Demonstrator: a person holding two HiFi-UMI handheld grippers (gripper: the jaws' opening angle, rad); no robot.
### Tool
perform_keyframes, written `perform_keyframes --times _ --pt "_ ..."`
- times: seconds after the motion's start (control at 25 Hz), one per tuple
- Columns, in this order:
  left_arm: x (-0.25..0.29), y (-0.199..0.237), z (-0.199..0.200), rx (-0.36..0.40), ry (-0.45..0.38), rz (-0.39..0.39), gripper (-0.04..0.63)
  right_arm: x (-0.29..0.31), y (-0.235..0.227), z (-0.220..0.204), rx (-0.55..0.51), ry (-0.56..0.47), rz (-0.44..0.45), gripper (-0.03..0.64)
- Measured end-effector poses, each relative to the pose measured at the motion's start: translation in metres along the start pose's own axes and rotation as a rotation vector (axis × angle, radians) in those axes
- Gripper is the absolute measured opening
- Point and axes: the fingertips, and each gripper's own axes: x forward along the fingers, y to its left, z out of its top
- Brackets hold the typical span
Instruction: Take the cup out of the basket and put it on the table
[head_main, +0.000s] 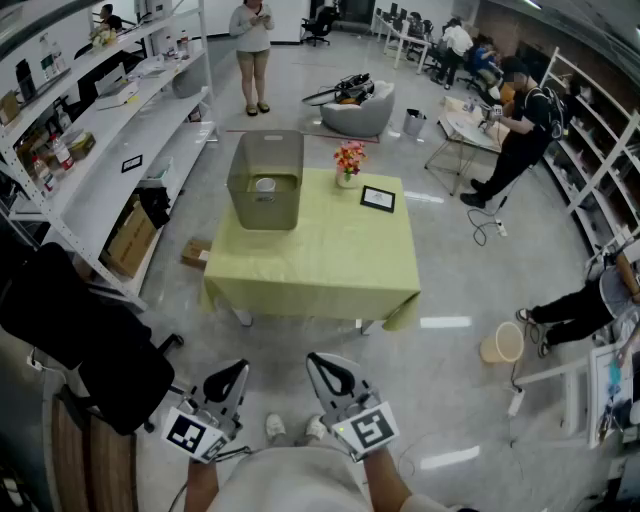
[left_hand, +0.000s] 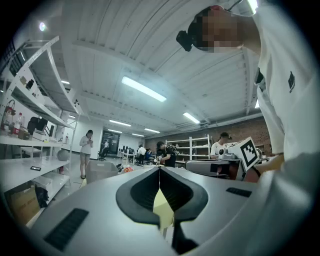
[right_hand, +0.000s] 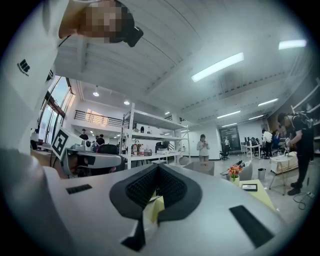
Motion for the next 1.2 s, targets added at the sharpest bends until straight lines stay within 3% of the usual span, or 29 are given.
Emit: perform_keyframes --times 0.44,0.68,0.92,1.2 --pt "0.011 -0.005 -0.007 -0.002 0.002 0.011 0.011 -0.002 -0.007 -0.005 0.003 0.016 0.02 0.009" --pt "0.017 -0.01 -0.009 -0.016 -0.008 0.026 0.011 -0.008 -0.014 0.0 0.084 -0.042 0.034 0.009" --pt "0.024 -0.015 -0.004 -0.001 -0.016 0.052 0.011 -0.007 -0.025 0.005 0.073 -0.069 0.07 0.011" --pt "0.036 0.008 -0.006 0.005 -0.007 0.073 0.011 0.021 -0.035 -0.003 0.076 -0.064 0.095 0.011"
